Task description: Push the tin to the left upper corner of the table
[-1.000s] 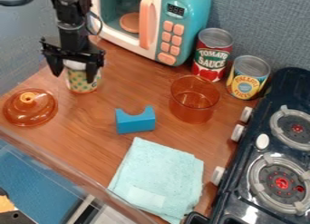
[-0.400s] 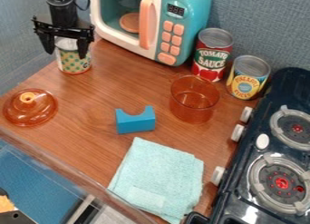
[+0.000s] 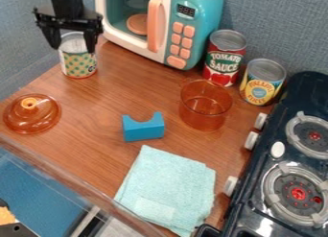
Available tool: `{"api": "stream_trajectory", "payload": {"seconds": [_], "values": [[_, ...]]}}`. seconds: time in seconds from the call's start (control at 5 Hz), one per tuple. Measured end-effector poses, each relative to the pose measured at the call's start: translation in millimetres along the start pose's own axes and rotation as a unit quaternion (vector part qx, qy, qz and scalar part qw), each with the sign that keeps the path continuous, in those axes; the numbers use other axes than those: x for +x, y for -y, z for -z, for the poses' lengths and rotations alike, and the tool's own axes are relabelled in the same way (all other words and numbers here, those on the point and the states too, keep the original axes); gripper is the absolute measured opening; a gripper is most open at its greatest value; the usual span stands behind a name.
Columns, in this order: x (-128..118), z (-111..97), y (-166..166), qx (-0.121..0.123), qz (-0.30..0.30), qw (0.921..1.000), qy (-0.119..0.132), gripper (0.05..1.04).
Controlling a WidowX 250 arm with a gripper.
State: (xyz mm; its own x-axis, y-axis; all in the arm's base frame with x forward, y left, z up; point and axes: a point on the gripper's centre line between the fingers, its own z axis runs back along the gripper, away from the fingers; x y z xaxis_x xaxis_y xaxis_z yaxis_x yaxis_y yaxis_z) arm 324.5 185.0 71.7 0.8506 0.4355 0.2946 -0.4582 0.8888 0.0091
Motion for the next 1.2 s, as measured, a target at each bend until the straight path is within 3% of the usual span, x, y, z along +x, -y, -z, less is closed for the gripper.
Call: {"api": "stream_trajectory", "payload": {"seconds": [0.2, 1.2], "values": [[-3.0, -14.8, 1.9, -0.006, 0.028, 0.9995, 0.012, 1.001], [-3.6, -15.0, 1.3, -0.006, 0.030, 0.9995, 0.011, 1.001]]}}
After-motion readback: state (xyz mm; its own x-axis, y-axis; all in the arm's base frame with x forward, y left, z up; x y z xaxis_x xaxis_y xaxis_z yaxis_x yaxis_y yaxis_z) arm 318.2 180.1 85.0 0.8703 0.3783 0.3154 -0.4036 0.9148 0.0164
